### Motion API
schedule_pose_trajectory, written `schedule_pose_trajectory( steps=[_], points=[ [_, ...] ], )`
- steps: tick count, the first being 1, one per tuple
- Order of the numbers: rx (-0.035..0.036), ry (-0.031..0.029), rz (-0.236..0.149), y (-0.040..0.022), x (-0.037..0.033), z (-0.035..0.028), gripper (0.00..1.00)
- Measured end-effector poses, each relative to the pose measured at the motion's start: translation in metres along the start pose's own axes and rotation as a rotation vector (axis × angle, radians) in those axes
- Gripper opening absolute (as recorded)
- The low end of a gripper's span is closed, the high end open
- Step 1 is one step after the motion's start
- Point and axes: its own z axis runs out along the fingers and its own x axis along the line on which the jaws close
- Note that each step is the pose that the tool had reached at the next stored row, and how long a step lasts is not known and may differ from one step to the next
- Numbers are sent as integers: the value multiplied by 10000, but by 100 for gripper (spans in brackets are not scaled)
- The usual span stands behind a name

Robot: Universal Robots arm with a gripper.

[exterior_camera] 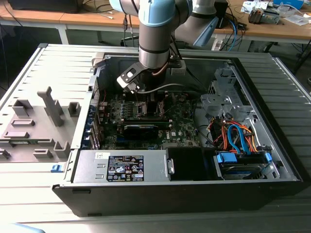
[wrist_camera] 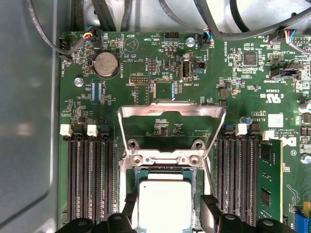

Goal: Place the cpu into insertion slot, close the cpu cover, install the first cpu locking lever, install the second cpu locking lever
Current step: 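Place the cpu into insertion slot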

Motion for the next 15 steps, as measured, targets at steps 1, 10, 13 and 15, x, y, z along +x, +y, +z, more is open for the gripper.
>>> schedule_pose_trajectory(
  steps=[1,10,13,15],
  points=[
    [0,0,-3,0,-2,0,62],
    [-1,117,-5,0,-6,-73,62],
    [-7,484,-7,0,-5,-73,62],
    [-8,490,-5,0,-3,-73,60]
  ],
)
